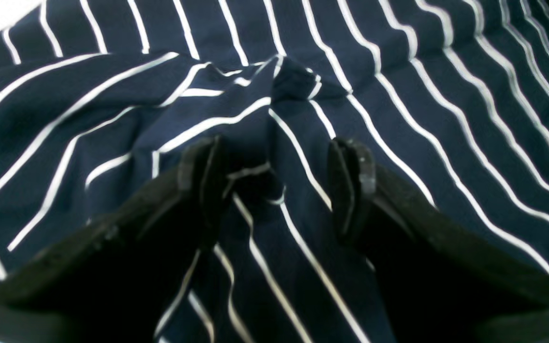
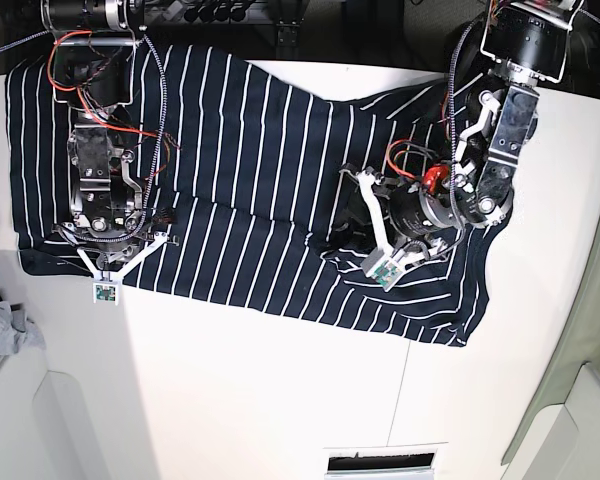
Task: Layout the t-shirt on the table in an organized manner, then fold the t-shirt properly
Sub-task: 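Press the right gripper on the shirt and grasp the middle with the left gripper, then pull the grasped fabric with the left gripper toward the shirt's collar, then lift the shirt with both grippers and bring them toward each other, then lower the bunched shirt and regrasp its fabric with both grippers, then drag the shirt edges apart with both grippers to spread it flat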
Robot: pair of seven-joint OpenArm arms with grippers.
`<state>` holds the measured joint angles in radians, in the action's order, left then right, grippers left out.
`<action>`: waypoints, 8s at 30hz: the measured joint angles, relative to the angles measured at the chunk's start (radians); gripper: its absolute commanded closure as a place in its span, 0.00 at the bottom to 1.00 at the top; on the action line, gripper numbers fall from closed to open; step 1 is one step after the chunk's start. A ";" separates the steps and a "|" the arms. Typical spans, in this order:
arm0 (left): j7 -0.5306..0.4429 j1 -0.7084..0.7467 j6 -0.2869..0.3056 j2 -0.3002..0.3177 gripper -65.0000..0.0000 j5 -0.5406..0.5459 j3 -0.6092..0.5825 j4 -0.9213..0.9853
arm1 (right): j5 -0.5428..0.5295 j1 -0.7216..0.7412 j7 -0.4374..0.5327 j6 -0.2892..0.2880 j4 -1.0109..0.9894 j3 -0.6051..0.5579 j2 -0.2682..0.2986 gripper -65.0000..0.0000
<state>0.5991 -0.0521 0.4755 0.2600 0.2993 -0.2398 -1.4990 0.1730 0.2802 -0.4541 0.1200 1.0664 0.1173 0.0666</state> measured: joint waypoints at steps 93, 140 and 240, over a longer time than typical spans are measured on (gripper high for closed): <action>-0.204 -0.395 -0.050 0.061 1.00 -0.240 -0.199 0.615 | -0.491 -0.334 -0.054 -0.531 0.307 -0.137 0.144 1.00; -0.019 -0.161 0.030 0.182 1.00 0.031 -0.204 0.333 | -0.437 0.307 -0.070 -0.608 -0.393 -0.320 0.069 1.00; -0.118 0.005 -0.103 0.455 1.00 -0.188 -0.204 0.188 | -0.358 0.119 0.157 -0.653 -0.224 -0.167 0.123 1.00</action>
<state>0.4812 -0.0471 0.3721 0.7155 0.1116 -0.4438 -1.3106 -0.1852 0.3996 -0.2974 -0.5331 0.8421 -0.0502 0.1894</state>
